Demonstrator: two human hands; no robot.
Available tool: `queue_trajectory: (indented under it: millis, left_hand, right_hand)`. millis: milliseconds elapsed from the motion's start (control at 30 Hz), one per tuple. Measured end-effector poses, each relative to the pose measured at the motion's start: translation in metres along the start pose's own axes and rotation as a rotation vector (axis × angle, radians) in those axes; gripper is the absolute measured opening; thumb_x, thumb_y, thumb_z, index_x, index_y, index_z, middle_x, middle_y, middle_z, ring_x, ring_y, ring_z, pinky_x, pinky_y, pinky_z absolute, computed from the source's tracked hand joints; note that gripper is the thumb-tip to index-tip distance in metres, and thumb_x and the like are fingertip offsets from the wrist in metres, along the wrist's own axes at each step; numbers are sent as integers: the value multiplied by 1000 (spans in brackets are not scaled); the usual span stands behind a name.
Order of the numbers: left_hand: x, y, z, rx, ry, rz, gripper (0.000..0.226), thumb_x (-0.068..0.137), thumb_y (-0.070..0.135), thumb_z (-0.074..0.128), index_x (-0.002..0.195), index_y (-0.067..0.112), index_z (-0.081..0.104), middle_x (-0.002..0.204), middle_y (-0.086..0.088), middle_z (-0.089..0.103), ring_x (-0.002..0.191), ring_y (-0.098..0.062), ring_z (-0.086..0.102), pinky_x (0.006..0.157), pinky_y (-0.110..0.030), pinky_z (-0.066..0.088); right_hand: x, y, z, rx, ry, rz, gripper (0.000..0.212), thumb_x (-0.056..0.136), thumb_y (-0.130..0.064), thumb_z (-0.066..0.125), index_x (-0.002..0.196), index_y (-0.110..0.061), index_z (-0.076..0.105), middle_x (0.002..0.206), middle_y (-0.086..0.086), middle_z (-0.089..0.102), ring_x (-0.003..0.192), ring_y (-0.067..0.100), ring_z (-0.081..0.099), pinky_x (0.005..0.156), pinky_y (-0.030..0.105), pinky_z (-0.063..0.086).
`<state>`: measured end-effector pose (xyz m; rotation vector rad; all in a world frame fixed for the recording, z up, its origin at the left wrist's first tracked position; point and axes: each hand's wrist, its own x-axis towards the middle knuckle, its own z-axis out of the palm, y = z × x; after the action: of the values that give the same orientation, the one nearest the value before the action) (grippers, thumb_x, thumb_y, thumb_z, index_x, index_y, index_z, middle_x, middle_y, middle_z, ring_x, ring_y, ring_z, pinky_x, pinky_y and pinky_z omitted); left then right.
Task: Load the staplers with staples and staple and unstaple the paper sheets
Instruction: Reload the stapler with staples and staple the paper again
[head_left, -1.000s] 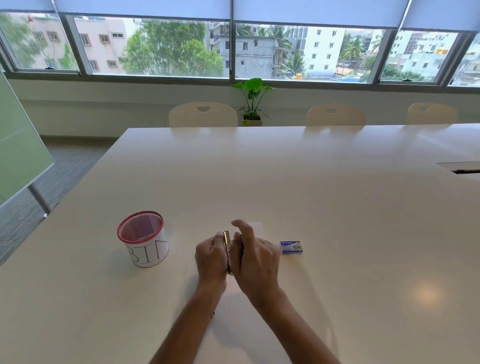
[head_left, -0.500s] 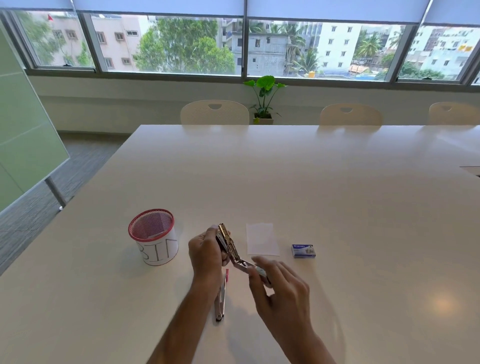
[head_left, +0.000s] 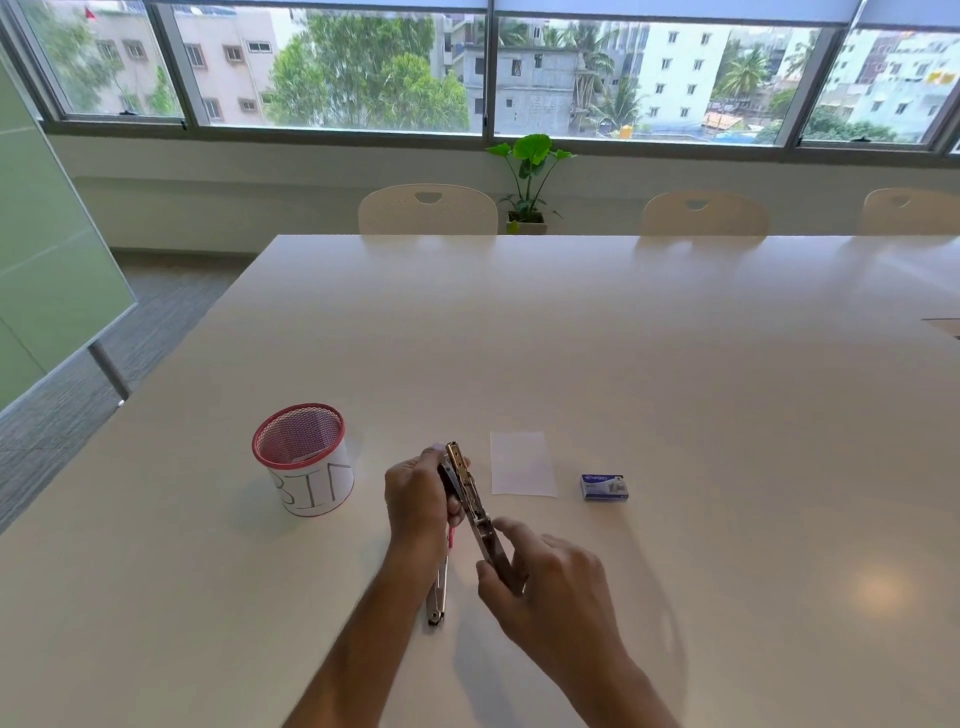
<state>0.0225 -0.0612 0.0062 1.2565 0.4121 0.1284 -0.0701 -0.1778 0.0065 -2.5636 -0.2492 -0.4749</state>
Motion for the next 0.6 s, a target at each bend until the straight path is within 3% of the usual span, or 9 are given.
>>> queue_trajectory:
  millis: [100, 200, 433, 600]
  left_hand:
    - [-3, -2, 2, -12, -121, -28, 38, 93, 18, 48, 72, -6, 68, 40, -9, 48, 28, -15, 32, 32, -17, 26]
    - [-7, -5, 5, 30, -197, -24, 37, 92, 18, 49, 70, -3, 70, 40, -7, 46, 29, -16, 33, 33, -18, 26]
    - [-7, -8, 3, 275, -65, 204, 26, 96, 21, 48, 83, 15, 70, 75, -3, 69, 35, -13, 47, 30, -21, 31]
    - [-6, -10, 0, 331, -78, 313, 25, 97, 22, 48, 84, 21, 70, 70, -1, 66, 39, -11, 46, 33, -22, 33]
  right_hand:
    - [4, 2, 2, 41, -39, 18, 45, 79, -49, 50, 120, -31, 61, 60, -1, 64, 59, 19, 61, 60, 29, 46]
    - [5, 6, 5, 40, -27, -12, 46, 83, -42, 47, 128, -32, 54, 61, 2, 64, 59, 20, 60, 61, 30, 43]
    - [-14, 20, 14, -89, -135, 106, 52, 87, -39, 34, 136, -28, 43, 80, 5, 70, 71, 21, 65, 67, 31, 47]
    - [-21, 26, 18, -151, -200, 192, 50, 86, -39, 33, 133, -26, 44, 88, 5, 71, 78, 23, 66, 70, 33, 50]
